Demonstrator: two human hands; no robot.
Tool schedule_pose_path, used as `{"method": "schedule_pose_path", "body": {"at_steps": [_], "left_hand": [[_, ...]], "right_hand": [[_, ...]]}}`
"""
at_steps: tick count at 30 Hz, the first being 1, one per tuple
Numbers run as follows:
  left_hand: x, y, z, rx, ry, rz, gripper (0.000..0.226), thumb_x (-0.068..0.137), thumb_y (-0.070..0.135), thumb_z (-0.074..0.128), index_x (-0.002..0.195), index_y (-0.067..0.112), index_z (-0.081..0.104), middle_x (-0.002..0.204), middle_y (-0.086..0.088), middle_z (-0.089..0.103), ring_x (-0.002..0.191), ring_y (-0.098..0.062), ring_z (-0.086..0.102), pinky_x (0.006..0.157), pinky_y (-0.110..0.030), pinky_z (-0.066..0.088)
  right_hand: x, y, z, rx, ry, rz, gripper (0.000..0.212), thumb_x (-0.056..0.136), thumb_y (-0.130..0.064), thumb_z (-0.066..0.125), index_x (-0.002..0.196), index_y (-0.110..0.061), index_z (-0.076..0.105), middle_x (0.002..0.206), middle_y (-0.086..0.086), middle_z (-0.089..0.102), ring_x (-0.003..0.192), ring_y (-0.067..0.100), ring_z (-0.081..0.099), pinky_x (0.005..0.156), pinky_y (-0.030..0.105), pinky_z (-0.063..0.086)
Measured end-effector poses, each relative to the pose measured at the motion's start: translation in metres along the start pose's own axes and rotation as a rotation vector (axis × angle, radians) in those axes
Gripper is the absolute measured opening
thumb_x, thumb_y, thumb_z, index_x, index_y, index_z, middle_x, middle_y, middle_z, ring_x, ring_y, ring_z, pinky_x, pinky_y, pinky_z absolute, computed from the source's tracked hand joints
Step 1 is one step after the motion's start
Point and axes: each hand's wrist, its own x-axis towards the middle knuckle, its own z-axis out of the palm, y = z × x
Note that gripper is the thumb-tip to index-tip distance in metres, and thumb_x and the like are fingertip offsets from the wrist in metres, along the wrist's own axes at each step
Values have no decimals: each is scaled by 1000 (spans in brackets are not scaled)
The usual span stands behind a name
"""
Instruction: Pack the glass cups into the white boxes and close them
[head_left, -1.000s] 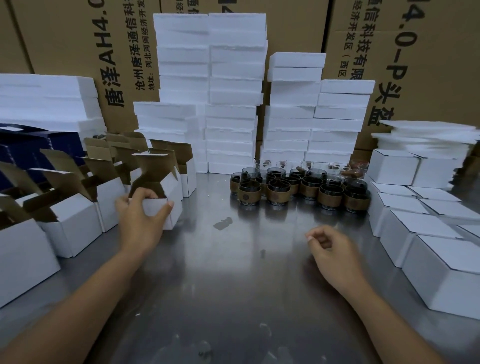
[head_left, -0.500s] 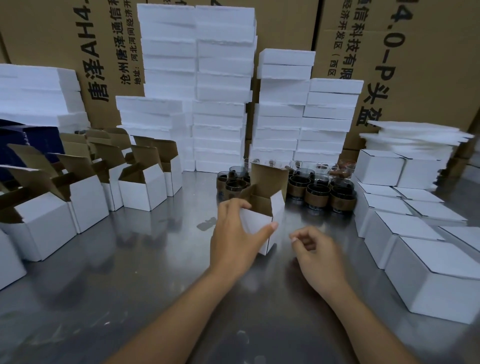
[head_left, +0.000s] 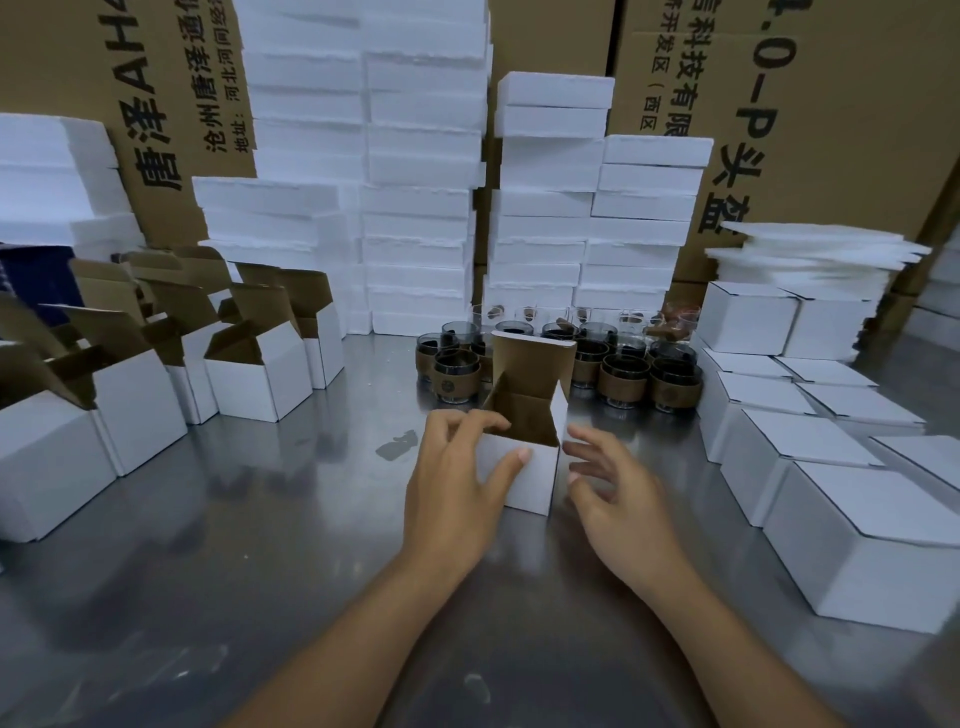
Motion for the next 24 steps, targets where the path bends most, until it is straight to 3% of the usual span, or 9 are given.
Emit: {"method": "schedule_pose_path", "body": {"at_steps": [5,9,12,14,18,24], "left_hand": [[2,-4,-1,-22,-12,7,20,85,38,65,104,35,60,110,9,43,92,3,42,71,0,32],[3,-3,-5,-113,-5,25,34,83,37,67,107,50,48,105,16,41,100,14,40,70,4,35],[5,-2,-4,-144,45,46,37,84,33,67,106,49,42,101,22,40,99,15,40,75,2,35],[6,-1,-1,-176,98,30,30,87,29,63,100,45,41,96,18,44,96,9,44,74,0,36],[8,-3,4,-207,129,-1,27,90,22,59,91,42,41,89,16,46,92,3,45,69,-1,37],[10,-4,9,-239,99,-19,25,88,24,61,91,39,41,84,13,47,90,2,46,69,-4,40]], "right_hand": [[7,6,1,15,52,71,41,90,2,49,109,-33,54,106,-13,62,91,-1,58,78,17,46],[37,13,-10,-55,128,164,34,89,2,49,116,-19,54,104,-2,58,79,4,53,59,8,40],[66,22,-25,-90,219,268,36,90,-4,54,124,-13,51,96,-1,54,85,15,53,73,22,45],[83,32,-34,-102,282,347,41,89,-7,55,130,-12,47,91,0,52,87,20,52,80,32,44],[105,45,-45,-261,302,350,53,87,-6,56,137,-15,42,103,14,57,89,25,52,80,31,43],[118,46,-45,-490,90,322,67,87,-13,54,146,-30,27,121,21,52,100,37,55,89,43,46]]}}
